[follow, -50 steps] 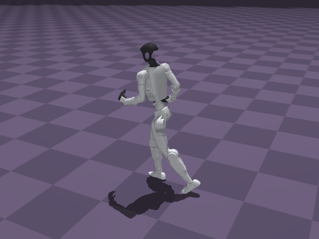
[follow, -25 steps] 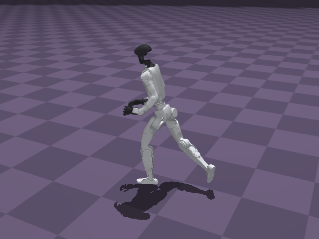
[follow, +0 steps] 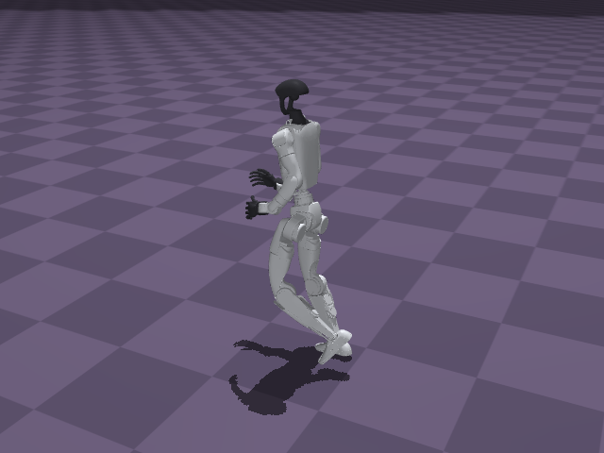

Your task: Walk run

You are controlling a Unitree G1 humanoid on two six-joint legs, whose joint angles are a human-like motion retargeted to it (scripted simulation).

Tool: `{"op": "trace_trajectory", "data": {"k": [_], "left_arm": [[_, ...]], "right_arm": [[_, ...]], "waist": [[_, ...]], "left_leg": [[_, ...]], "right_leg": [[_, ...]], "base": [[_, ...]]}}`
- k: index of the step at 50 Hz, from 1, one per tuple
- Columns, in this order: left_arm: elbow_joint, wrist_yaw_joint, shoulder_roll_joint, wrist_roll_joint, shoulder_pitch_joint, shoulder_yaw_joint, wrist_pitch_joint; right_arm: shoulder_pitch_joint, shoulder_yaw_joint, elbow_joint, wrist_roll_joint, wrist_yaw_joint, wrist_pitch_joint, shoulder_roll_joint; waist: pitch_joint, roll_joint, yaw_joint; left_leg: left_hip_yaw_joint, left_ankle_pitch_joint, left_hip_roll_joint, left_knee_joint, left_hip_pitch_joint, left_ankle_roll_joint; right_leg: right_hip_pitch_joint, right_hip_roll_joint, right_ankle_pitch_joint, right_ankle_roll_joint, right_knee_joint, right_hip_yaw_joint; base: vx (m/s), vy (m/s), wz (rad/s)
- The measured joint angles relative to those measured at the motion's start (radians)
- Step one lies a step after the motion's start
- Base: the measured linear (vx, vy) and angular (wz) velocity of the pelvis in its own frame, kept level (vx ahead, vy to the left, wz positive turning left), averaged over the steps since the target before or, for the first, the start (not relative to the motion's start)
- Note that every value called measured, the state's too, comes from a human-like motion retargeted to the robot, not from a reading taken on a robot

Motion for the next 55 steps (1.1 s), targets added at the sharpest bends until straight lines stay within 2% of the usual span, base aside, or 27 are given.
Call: {"op": "trace_trajectory", "data": {"k": [2,5,8,10,11,12,14,15,17,20,23,25,28,30,32,33,35,37,40,43,46,47,48,49,51,53,55], "left_arm": [[0.004,-0.006,-0.006,-0.094,0.047,0.039,-0.027],[-0.008,0.003,0.052,-0.168,0.079,0.056,-0.063],[-0.018,0.059,0.107,-0.156,0.009,0.02,-0.11],[0.0,0.11,0.132,-0.114,-0.08,-0.025,-0.123],[0.014,0.111,0.123,-0.097,-0.138,-0.053,-0.122],[0.033,0.109,0.111,-0.079,-0.194,-0.079,-0.12],[0.078,0.091,0.085,-0.05,-0.292,-0.101,-0.112],[0.091,0.072,0.084,-0.042,-0.329,-0.091,-0.106],[0.054,0.037,0.075,-0.041,-0.395,-0.126,-0.086],[-0.087,0.039,0.136,-0.057,-0.403,-0.188,-0.046],[-0.171,0.055,0.139,-0.084,-0.355,-0.222,-0.02],[-0.213,0.053,0.114,-0.113,-0.308,-0.222,0.015],[-0.258,0.041,0.106,-0.126,-0.257,-0.149,0.048],[-0.232,0.047,0.084,-0.101,-0.231,-0.113,0.045],[-0.096,0.032,0.04,-0.02,-0.197,-0.066,0.019],[-0.029,0.026,0.028,0.009,-0.16,-0.064,0.002],[0.109,0.017,-0.022,0.017,-0.135,-0.078,-0.001],[0.199,-0.035,-0.04,-0.057,-0.119,-0.018,-0.013],[0.187,-0.022,-0.018,-0.137,-0.045,0.034,-0.007],[0.2,-0.041,-0.074,-0.247,-0.01,0.086,0.05],[0.169,-0.073,-0.1,-0.341,-0.045,0.095,0.07],[0.147,-0.071,-0.084,-0.339,-0.056,0.09,0.064],[0.126,-0.068,-0.059,-0.311,-0.06,0.084,0.052],[0.122,-0.045,-0.033,-0.267,-0.058,0.074,0.043],[0.17,0.04,0.0,-0.169,-0.067,0.031,0.035],[0.233,0.078,-0.003,-0.11,-0.128,-0.007,0.046],[0.222,0.05,-0.013,-0.066,-0.219,-0.051,0.067]], "right_arm": [[-0.032,0.039,-0.091,-0.08,0.084,0.06,-0.021],[-0.019,0.065,-0.204,-0.181,0.204,0.167,-0.048],[0.017,0.039,-0.22,-0.204,0.186,0.175,-0.032],[0.058,-0.009,-0.15,-0.231,0.15,0.167,-0.006],[0.08,-0.042,-0.096,-0.253,0.15,0.15,-0.009],[0.107,-0.07,-0.031,-0.285,0.142,0.138,-0.01],[0.187,-0.081,0.133,-0.362,0.084,0.148,-0.007],[0.233,-0.056,0.203,-0.376,0.051,0.162,-0.012],[0.276,-0.058,0.246,-0.394,0.006,0.092,-0.088],[0.359,-0.136,0.193,-0.618,-0.209,0.093,-0.181],[0.429,-0.207,0.158,-0.651,-0.39,0.131,-0.215],[0.442,-0.219,0.145,-0.624,-0.473,0.057,-0.204],[0.362,-0.186,0.144,-0.592,-0.505,0.013,-0.175],[0.304,-0.157,0.142,-0.613,-0.494,0.035,-0.162],[0.215,-0.104,0.188,-0.642,-0.467,0.075,-0.123],[0.195,-0.114,0.221,-0.642,-0.439,0.069,-0.105],[0.136,-0.054,0.243,-0.567,-0.329,0.043,-0.089],[0.09,-0.002,0.179,-0.495,-0.165,0.053,-0.092],[0.072,0.032,0.015,-0.512,-0.04,0.121,-0.096],[0.095,0.039,-0.135,-0.462,0.011,0.138,-0.091],[0.107,0.025,-0.223,-0.361,0.045,0.128,-0.068],[0.109,0.021,-0.236,-0.329,0.059,0.124,-0.064],[0.112,0.019,-0.234,-0.304,0.074,0.12,-0.063],[0.12,0.015,-0.198,-0.298,0.084,0.119,-0.057],[0.153,0.014,-0.035,-0.34,0.065,0.16,-0.018],[0.182,0.062,0.158,-0.345,0.124,0.193,0.023],[0.195,0.069,0.221,-0.223,0.292,0.152,-0.004]], "waist": [[-0.002,-0.003,0.105],[0.032,-0.001,0.245],[0.062,0.015,0.284],[0.087,0.093,0.284],[0.088,0.104,0.263],[0.089,0.109,0.24],[0.078,0.119,0.161],[0.06,0.15,0.097],[0.002,0.131,-0.049],[-0.023,0.079,-0.175],[-0.032,0.11,-0.263],[-0.025,0.109,-0.305],[0.003,0.048,-0.331],[0.011,-0.005,-0.324],[0.0,-0.054,-0.2],[0.024,-0.047,-0.16],[0.025,-0.061,-0.008],[0.023,0.011,0.048],[0.025,0.062,0.149],[0.04,0.045,0.273],[0.047,0.071,0.33],[0.047,0.085,0.335],[0.041,0.087,0.329],[0.025,0.089,0.299],[0.005,0.104,0.224],[-0.006,0.145,0.112],[-0.013,0.13,0.069]], "left_leg": [[0.043,-0.065,0.052,-0.203,-0.121,0.032],[0.024,-0.083,0.05,-0.619,-0.177,-0.001],[-0.114,-0.106,0.094,-0.791,-0.226,-0.036],[-0.204,-0.034,0.153,-0.734,-0.234,-0.045],[-0.221,-0.12,0.122,-0.604,-0.251,0.071],[-0.238,-0.197,0.113,-0.476,-0.267,0.127],[-0.265,-0.319,0.153,-0.306,-0.24,0.035],[-0.277,-0.386,0.142,-0.294,-0.169,0.032],[-0.227,-0.423,0.053,-0.383,-0.059,0.044],[-0.203,-0.248,-0.11,-0.683,0.234,0.019],[-0.233,0.14,-0.122,-0.769,0.408,-0.065],[-0.138,0.334,-0.113,-0.779,0.501,-0.098],[-0.039,0.361,-0.169,-0.648,0.554,-0.092],[0.046,0.314,-0.181,-0.514,0.554,-0.058],[0.136,0.208,-0.197,-0.282,0.428,0.011],[0.066,0.16,-0.17,-0.147,0.336,0.011],[0.051,0.06,-0.115,-0.017,0.127,-0.032],[0.028,-0.049,0.009,-0.041,-0.029,0.007],[-0.046,-0.12,0.044,-0.33,-0.16,0.005],[-0.11,-0.136,0.014,-0.66,-0.165,-0.02],[-0.078,-0.11,0.056,-0.769,-0.156,-0.034],[-0.084,-0.096,0.06,-0.746,-0.16,0.008],[-0.089,-0.11,0.043,-0.663,-0.177,0.147],[-0.143,-0.135,0.049,-0.549,-0.203,0.161],[-0.221,-0.222,0.076,-0.367,-0.172,0.088],[-0.205,-0.3,0.086,-0.353,-0.054,0.067],[-0.167,-0.31,0.051,-0.399,0.026,0.05]], "right_leg": [[0.179,0.061,0.2,0.044,-0.161,-0.036],[0.359,0.122,0.609,0.127,-0.273,0.01],[0.431,0.157,0.759,0.078,-0.163,-0.077],[0.426,0.229,0.723,0.015,0.032,-0.16],[0.372,0.236,0.685,0.045,0.146,-0.168],[0.308,0.238,0.636,0.076,0.27,-0.157],[0.128,0.227,0.495,0.109,0.522,-0.105],[0.032,0.22,0.421,0.098,0.618,-0.126],[-0.197,0.108,0.317,0.109,0.674,-0.129],[-0.367,-0.033,0.216,0.044,0.502,-0.16],[-0.407,-0.049,0.219,-0.012,0.129,-0.265],[-0.389,-0.034,0.202,-0.037,-0.074,-0.263],[-0.369,-0.063,0.253,-0.072,-0.135,-0.163],[-0.347,-0.112,0.4,-0.15,-0.096,-0.109],[-0.363,-0.146,0.078,-0.125,0.173,-0.027],[-0.309,-0.181,0.024,-0.093,0.227,-0.054],[-0.218,-0.153,-0.049,-0.055,0.21,-0.026],[-0.07,-0.043,-0.024,-0.038,0.082,-0.099],[0.176,0.104,0.163,0.021,-0.158,-0.144],[0.347,0.154,0.46,0.113,-0.239,-0.117],[0.419,0.171,0.657,0.155,-0.146,-0.171],[0.422,0.179,0.706,0.163,-0.078,-0.183],[0.413,0.162,0.74,0.171,0.012,-0.208],[0.388,0.162,0.753,0.172,0.113,-0.213],[0.297,0.184,0.701,0.172,0.334,-0.146],[0.154,0.18,0.51,0.163,0.49,-0.106],[-0.004,0.104,0.32,0.136,0.545,-0.09]], "base": [[1.69,-0.09,-0.82],[2.19,-0.06,-1.18],[1.69,-0.23,-0.18],[1.69,-0.24,0.72],[2.12,-0.11,0.84],[2.36,-0.02,0.75],[2.13,-0.08,0.33],[2.34,-0.12,0.72],[2.41,-0.17,0.93],[1.99,-0.3,0.47],[1.8,-0.28,0.29],[1.76,-0.32,-0.15],[1.62,-0.26,-0.46],[2.28,-0.29,-0.68],[2.72,-0.12,-0.95],[2.6,0.07,-0.16],[1.76,0.07,-0.49],[1.39,-0.03,-0.25],[1.68,-0.08,-0.52],[1.59,-0.13,-0.76],[1.62,-0.1,-0.3],[1.67,-0.1,-0.13],[1.86,-0.13,0.21],[2.14,-0.18,0.64],[2.28,-0.15,0.85],[1.63,-0.08,0.68],[1.13,-0.08,0.35]]}}
